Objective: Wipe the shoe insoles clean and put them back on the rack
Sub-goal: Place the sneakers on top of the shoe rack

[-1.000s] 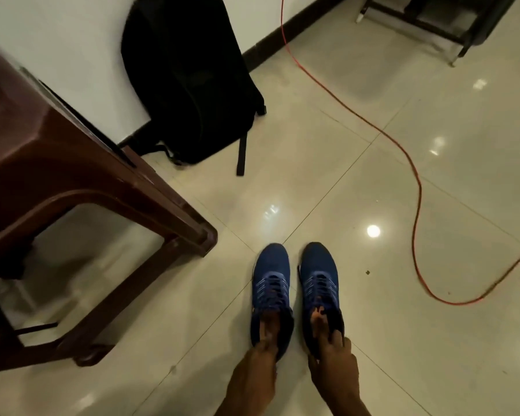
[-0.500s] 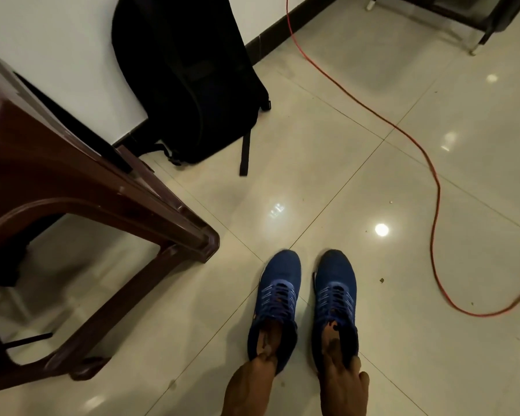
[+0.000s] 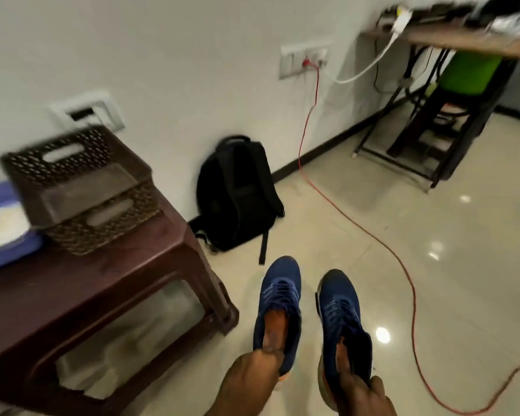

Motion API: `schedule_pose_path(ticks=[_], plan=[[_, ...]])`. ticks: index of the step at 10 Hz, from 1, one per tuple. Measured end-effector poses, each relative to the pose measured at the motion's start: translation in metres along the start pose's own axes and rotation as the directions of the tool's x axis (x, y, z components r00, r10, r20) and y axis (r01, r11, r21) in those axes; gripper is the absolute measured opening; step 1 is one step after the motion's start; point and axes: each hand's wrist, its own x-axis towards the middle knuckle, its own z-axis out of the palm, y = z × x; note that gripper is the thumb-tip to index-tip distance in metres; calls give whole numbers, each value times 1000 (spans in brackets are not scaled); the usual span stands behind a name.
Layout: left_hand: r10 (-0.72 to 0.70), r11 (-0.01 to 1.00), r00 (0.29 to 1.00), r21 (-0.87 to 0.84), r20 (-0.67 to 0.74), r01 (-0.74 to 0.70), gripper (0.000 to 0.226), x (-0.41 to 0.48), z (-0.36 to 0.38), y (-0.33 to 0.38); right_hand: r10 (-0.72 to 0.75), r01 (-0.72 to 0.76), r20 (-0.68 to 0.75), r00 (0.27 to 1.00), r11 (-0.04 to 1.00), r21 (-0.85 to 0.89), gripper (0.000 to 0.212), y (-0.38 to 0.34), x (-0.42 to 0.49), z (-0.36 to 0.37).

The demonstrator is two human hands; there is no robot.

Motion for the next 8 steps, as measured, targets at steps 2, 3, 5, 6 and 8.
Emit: schedule_pose_path(ticks=[2, 3, 5, 6, 8], plan=[[125, 988, 948, 124, -294, -91, 27, -90, -164, 12, 59, 8, 262, 963, 969, -248, 91, -133, 30, -144], [205, 961, 865, 263, -459, -88, 53, -141, -242, 6, 1, 48, 145, 989, 942, -333, 101, -203, 10, -205], [246, 954, 703, 295, -668, -53, 54, -278, -356, -29, -327, 275, -102, 940, 898, -343, 81, -340, -2, -282], [212, 946, 641, 320, -738, 56, 49, -347, -390, -59, -395, 341, -122, 911, 885, -317, 68, -402, -10, -302], [83, 943, 530, 237, -844, 231, 31, -466, -418, -132, -574, 547, -144, 806, 816, -187, 39, -517, -33, -296]])
